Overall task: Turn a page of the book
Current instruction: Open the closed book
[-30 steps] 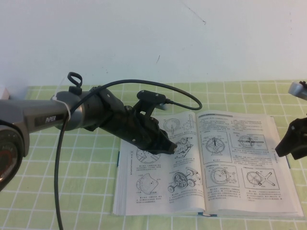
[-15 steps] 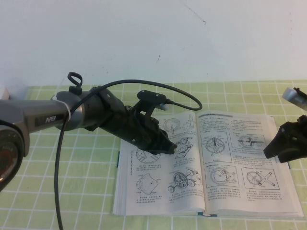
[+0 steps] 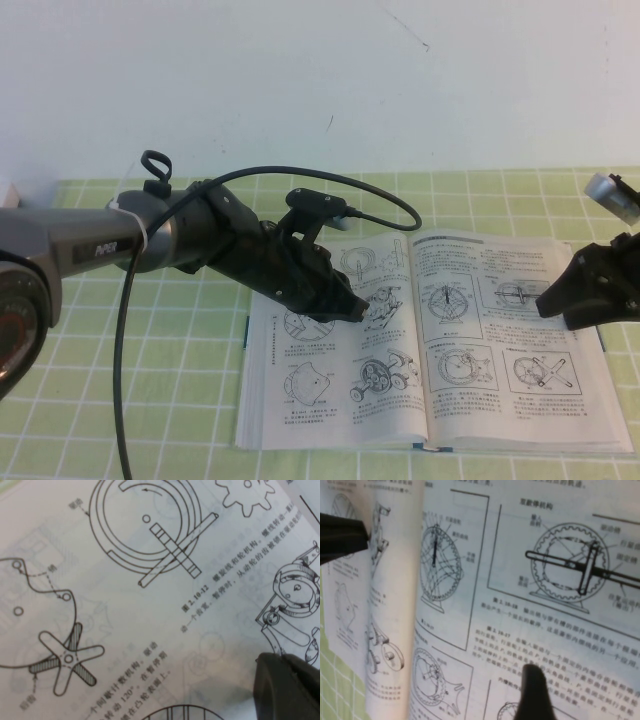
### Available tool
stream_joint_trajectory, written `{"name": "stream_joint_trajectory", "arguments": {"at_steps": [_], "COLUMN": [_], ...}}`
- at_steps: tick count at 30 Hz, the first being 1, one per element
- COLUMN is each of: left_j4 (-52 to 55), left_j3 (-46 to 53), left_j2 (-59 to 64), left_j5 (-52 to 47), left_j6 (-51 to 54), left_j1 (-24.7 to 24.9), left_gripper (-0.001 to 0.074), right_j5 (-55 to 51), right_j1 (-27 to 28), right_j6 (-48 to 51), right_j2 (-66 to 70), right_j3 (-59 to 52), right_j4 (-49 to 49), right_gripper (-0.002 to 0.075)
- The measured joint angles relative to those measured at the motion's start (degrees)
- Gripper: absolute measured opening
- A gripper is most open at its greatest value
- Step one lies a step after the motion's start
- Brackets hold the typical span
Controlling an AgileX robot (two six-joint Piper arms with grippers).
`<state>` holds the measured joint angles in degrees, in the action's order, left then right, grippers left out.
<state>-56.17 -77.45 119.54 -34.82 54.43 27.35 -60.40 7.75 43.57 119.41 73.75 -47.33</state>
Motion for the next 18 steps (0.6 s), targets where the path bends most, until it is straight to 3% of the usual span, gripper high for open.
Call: {"name": "stream_joint_trajectory", "arguments": {"at_steps": [11, 18], "left_j4": [0.0, 0.0], "left_j3": [0.0, 0.0], "left_j2": [0.0, 0.0], "left_j5": [0.0, 0.0], "left_j6": [0.2, 0.3], "left_j1": [0.0, 0.0], "left_gripper": [-0.0004, -0.0004], "right_j5": [-1.0, -1.1], "right_j1": [0.0, 0.0], "right_j6": [-1.5, -2.6], "right_j2": [-0.2, -0.9], "right_j3": [0.0, 0.0], "right_j4": [3.2, 7.4], "right_gripper": [0.0441, 0.0338]}}
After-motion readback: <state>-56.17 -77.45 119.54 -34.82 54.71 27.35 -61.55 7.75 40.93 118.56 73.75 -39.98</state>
